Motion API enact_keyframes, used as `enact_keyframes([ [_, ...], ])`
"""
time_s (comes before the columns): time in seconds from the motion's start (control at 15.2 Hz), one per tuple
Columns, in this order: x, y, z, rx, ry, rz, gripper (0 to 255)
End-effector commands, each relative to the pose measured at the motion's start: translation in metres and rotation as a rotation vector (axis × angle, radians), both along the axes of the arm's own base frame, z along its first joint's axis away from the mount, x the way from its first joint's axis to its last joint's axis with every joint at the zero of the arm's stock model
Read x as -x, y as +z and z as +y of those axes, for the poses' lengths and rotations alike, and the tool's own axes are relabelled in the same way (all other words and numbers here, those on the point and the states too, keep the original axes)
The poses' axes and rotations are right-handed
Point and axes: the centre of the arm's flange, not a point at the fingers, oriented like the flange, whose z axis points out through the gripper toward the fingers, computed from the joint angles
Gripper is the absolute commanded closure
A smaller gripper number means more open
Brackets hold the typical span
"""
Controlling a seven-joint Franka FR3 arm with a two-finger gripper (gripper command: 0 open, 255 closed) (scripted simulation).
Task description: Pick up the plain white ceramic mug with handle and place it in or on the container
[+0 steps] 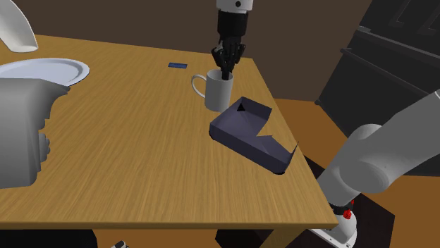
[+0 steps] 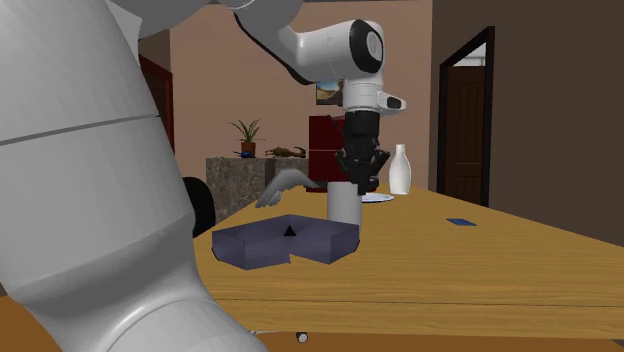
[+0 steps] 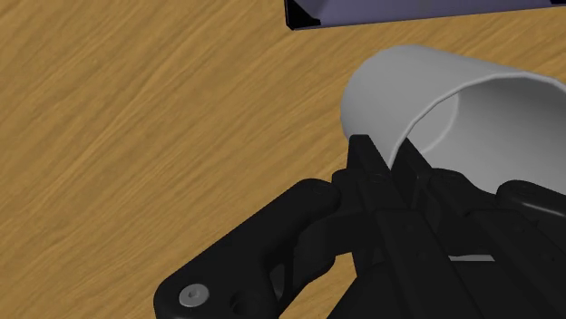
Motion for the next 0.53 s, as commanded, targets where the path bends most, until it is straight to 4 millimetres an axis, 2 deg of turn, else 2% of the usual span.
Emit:
enact_keyframes([
  [0.0, 0.0, 0.01, 0.0, 0.0, 0.0, 0.0, 255],
  [0.46, 0.0, 0.047, 0.0, 0.0, 0.0, 0.0, 255],
])
